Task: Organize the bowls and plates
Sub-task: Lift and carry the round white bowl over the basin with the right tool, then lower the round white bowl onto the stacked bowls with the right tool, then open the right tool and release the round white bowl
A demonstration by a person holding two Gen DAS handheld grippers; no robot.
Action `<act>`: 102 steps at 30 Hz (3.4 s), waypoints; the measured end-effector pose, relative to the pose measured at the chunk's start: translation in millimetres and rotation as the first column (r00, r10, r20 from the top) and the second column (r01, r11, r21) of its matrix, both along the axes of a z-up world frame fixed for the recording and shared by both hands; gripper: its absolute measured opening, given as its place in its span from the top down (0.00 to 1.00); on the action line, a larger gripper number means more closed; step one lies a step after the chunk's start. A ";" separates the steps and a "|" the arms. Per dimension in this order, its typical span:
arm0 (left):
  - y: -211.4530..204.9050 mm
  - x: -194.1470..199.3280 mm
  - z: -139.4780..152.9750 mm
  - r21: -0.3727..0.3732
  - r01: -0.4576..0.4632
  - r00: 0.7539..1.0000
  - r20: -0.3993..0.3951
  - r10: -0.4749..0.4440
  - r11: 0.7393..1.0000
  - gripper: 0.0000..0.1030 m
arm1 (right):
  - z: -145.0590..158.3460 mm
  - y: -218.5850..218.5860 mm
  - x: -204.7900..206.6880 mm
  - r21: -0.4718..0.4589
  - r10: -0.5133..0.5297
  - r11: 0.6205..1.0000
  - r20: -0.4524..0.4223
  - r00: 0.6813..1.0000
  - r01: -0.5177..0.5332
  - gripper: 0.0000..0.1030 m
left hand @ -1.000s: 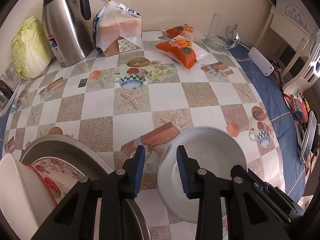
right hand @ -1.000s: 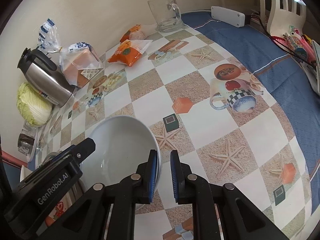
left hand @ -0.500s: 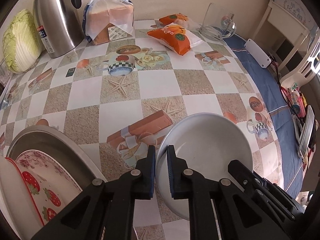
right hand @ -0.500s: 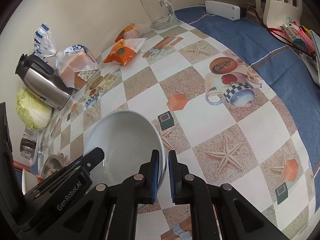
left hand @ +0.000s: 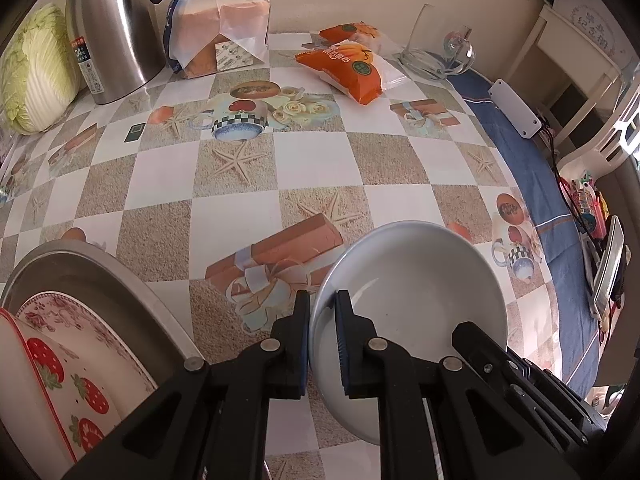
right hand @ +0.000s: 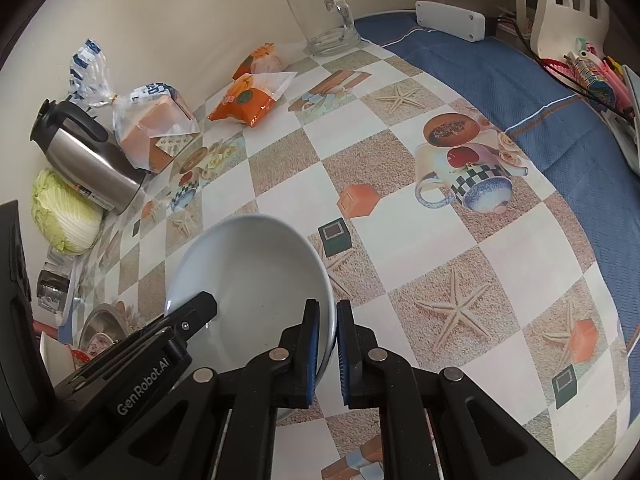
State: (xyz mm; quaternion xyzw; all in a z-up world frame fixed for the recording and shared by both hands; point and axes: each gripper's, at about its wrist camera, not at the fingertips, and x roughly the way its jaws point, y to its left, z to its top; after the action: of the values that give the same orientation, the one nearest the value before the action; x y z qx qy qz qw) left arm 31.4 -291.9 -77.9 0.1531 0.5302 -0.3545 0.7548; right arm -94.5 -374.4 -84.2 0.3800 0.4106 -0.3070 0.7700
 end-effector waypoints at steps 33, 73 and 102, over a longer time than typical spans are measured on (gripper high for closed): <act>91.9 16.7 117.9 -0.193 -0.132 0.979 0.126 0.158 0.972 0.88 | 110.1 67.8 25.4 -0.147 0.128 0.983 0.141 0.982 -0.107 0.90; 224.4 55.4 99.1 -0.199 -0.377 0.922 0.013 0.388 0.904 0.88 | 106.6 183.1 97.8 -0.171 0.400 0.906 0.047 0.915 -0.387 0.87; 316.4 38.8 84.3 -0.171 -0.507 0.850 0.063 0.523 0.845 0.07 | 113.3 195.5 45.8 -0.311 0.409 0.879 0.104 0.907 -0.361 0.00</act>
State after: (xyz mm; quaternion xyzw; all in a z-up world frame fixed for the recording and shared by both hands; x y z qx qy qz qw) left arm 70.2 24.5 6.4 -0.0323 0.4830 -0.1684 0.8587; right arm -48.6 -178.9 29.1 0.2002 0.3636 -0.1704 0.8937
